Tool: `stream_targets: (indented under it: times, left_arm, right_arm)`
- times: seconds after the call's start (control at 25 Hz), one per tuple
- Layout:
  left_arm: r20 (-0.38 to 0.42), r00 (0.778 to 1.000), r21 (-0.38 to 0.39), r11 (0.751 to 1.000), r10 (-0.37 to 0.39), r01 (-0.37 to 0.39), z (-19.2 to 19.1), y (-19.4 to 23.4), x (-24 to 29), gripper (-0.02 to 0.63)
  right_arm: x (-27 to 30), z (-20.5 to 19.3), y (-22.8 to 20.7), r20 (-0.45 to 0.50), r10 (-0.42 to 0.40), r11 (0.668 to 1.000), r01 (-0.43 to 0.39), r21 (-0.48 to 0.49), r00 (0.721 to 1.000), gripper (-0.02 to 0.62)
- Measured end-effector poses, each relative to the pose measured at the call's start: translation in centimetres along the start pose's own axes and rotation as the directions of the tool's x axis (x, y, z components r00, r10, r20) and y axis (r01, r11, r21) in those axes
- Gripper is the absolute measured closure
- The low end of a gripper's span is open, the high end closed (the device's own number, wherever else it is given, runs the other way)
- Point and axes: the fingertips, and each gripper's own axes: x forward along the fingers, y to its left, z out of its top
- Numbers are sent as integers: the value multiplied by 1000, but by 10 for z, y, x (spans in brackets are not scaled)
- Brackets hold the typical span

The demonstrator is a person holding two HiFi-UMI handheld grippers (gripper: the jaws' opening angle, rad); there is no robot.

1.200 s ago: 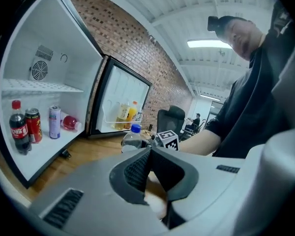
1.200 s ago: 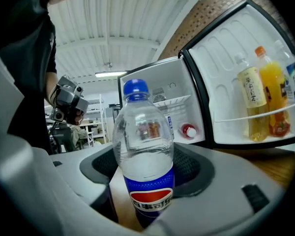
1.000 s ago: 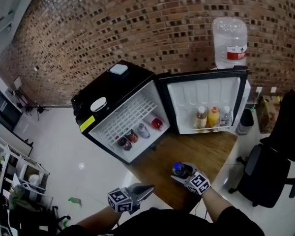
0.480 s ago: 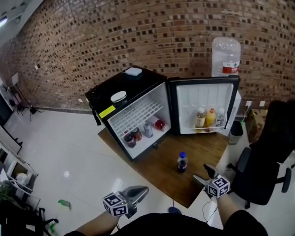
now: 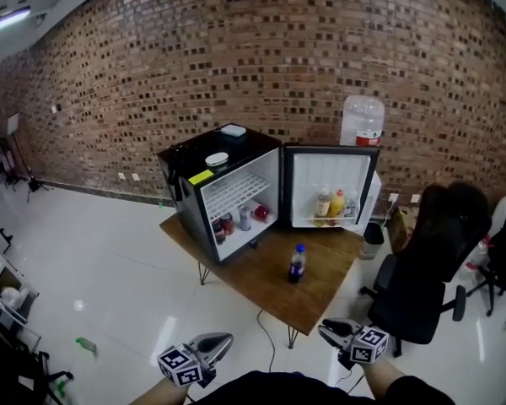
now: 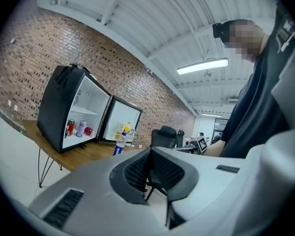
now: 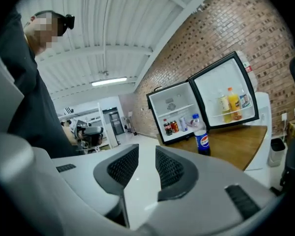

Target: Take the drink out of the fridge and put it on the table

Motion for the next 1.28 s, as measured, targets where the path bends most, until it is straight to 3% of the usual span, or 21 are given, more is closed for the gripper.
stream_targets:
  times: [0.24,0.44,0.6,0.68,0.84,1.04,1.28]
  left_arm:
    - [38,997,38,997,71,-72,-7,-64,-10,609]
    - [92,982,-29,986,166,-164,-24,-116,17,609]
    - [108,976,-72,981,189,-182,-39,-165,55,609]
    - [104,979,-76,983,177,-170,-40,-183,75,609]
    - [81,987,-14,991,137,-136,-33,-203,94,609]
    - [49,992,21,993,113,-114,-31,-201,70,609]
    - [51,992,-5,994,113,-113,-49,-186,38,609]
  right_arm:
    - [-64,16,47,67,138,987,-142,69,988,554]
    - [-131,21,44,31,216,975,-217,47,976,600]
    - [-186,18,40,-27,269,963,-269,16,963,612]
    - [-204,14,32,-49,266,964,-266,13,963,612]
    - [-215,13,22,-40,235,972,-234,27,971,614]
    - [-202,2,41,-7,190,981,-190,41,982,614]
    - [-179,-23,60,-4,143,986,-142,89,990,614]
